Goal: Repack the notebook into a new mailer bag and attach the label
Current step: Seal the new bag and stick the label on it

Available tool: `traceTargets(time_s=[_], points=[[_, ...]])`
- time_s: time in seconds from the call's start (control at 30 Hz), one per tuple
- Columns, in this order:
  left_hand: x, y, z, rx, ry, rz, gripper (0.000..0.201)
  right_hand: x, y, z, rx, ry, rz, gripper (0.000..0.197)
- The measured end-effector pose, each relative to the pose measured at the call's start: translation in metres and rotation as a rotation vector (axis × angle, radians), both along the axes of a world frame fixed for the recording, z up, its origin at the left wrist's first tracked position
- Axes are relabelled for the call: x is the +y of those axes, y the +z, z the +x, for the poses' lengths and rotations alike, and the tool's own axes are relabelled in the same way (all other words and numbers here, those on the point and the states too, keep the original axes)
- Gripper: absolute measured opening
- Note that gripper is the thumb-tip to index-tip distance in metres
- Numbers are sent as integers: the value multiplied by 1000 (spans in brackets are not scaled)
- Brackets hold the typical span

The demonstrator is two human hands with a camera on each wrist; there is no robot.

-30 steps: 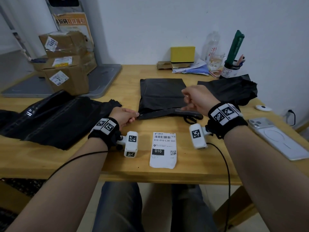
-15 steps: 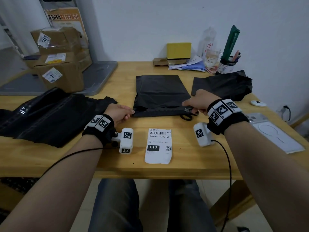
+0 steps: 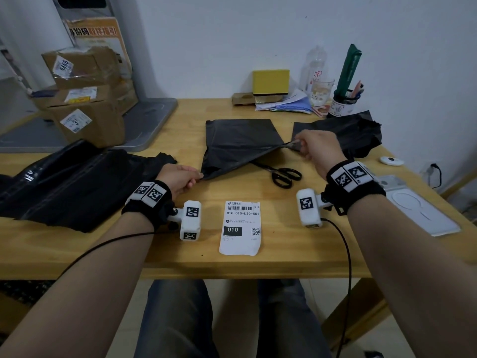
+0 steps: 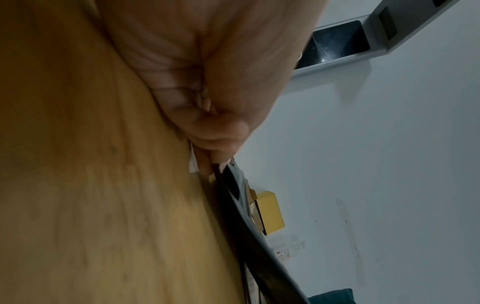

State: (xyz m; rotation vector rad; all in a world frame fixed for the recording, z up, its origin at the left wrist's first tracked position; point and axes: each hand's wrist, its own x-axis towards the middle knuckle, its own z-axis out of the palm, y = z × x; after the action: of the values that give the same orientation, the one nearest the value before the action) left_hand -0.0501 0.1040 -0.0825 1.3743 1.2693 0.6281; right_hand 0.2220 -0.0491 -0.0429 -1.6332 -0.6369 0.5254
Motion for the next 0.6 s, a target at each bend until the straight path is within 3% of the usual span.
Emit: traceTargets(time_s=[0.23, 0.43, 0.6], points=[[0, 1, 1, -102, 65, -42, 11, -3, 1, 4, 364, -45, 263, 20], [2, 2, 1, -117, 112, -55, 13, -8, 0, 9, 165, 34, -126, 25], [2, 4, -1, -78, 119, -56, 11, -6, -8, 11, 88, 52, -322, 32]])
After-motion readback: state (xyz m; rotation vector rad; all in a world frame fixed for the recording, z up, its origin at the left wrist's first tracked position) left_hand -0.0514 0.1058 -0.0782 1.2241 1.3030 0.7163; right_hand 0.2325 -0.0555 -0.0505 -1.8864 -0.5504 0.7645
